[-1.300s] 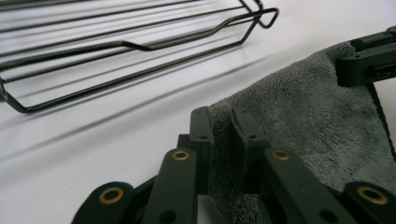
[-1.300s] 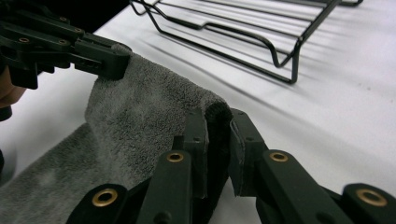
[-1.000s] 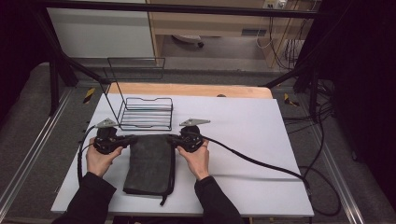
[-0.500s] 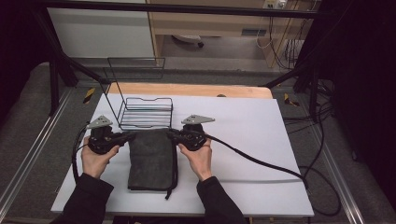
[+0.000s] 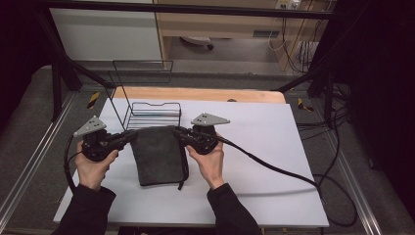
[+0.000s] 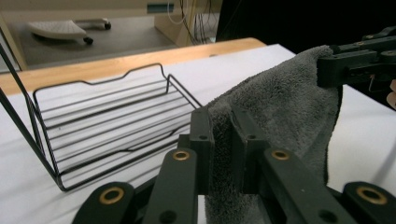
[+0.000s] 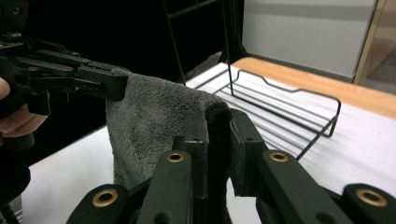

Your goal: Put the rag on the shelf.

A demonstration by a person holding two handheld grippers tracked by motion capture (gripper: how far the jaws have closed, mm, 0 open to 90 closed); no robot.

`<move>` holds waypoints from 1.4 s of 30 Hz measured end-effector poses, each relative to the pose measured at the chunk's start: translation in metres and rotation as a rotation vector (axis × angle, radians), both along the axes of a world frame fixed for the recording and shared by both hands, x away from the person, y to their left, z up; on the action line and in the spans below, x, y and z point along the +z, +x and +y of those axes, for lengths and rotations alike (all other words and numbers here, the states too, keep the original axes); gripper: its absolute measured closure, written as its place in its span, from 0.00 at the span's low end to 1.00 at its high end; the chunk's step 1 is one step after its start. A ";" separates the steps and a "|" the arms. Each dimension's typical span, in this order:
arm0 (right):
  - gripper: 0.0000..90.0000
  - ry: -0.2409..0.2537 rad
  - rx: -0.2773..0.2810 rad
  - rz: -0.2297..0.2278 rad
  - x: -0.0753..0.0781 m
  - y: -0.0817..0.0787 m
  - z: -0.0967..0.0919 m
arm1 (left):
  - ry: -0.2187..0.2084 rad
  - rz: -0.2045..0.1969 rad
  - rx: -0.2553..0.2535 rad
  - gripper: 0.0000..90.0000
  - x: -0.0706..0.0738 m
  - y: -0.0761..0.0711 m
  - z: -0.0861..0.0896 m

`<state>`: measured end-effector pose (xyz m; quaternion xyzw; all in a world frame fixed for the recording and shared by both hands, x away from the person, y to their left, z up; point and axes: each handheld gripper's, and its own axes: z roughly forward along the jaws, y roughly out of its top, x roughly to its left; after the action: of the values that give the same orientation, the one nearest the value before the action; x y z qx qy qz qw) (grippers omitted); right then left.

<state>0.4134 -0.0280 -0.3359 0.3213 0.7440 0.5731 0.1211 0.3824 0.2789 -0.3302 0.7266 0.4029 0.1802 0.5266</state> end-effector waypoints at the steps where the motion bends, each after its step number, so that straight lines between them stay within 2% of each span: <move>1: 0.89 0.002 0.001 -0.009 0.002 -0.001 0.000 | 0.004 -0.014 0.006 0.89 0.002 -0.001 0.000; 15: 0.89 0.020 0.008 -0.095 0.026 -0.006 0.005 | -0.041 -0.092 0.040 0.89 0.018 -0.006 0.005; 22: 0.89 0.055 -0.004 -0.147 0.037 -0.009 0.006 | -0.081 -0.143 0.056 0.90 0.030 -0.006 0.005; 30: 0.89 0.120 -0.028 -0.214 0.049 -0.013 0.006 | -0.125 -0.222 0.061 0.90 0.044 -0.011 0.007; 34: 0.89 0.132 -0.031 -0.230 0.054 -0.014 0.007 | -0.142 -0.257 0.070 0.90 0.052 -0.011 0.007; 42: 0.89 0.168 -0.043 -0.272 0.070 -0.014 0.010 | -0.180 -0.295 0.079 0.90 0.067 -0.008 0.009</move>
<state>0.3993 -0.0182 -0.2655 0.2656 0.6632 0.6687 0.2058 0.3745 0.2878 -0.2631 0.6257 0.3639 0.2689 0.6354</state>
